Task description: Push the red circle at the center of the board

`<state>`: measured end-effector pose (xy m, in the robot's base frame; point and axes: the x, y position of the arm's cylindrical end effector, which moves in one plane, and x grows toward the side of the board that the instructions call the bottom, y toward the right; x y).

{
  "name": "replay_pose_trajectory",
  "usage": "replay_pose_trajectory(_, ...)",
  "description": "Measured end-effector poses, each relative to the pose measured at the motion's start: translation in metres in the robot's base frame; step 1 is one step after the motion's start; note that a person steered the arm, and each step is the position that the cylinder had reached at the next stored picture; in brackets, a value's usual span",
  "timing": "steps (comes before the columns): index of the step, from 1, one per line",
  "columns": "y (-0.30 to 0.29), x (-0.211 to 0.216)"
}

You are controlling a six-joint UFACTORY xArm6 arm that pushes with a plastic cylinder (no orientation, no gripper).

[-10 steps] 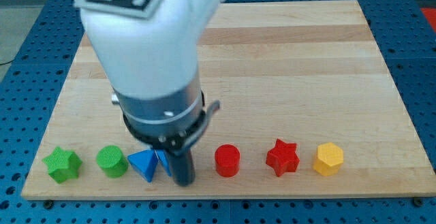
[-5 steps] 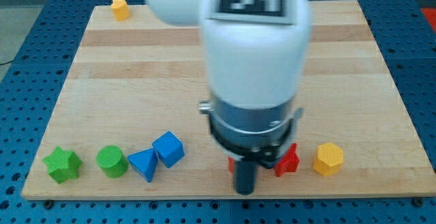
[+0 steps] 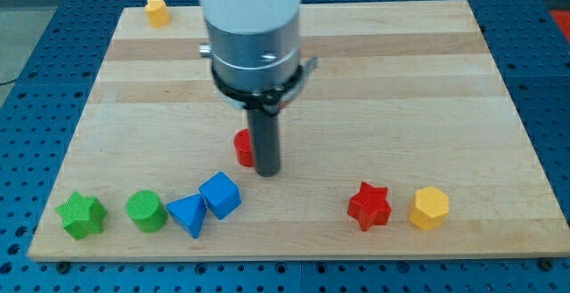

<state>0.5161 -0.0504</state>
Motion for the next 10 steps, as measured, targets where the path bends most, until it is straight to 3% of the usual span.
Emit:
replay_pose_trajectory(2,-0.07,-0.005)
replay_pose_trajectory(3,-0.055,-0.022)
replay_pose_trajectory(6,0.108,-0.087)
replay_pose_trajectory(7,0.117,-0.117)
replay_pose_trajectory(8,0.078,-0.126)
replay_pose_trajectory(9,0.123,-0.123)
replay_pose_trajectory(10,0.157,-0.078)
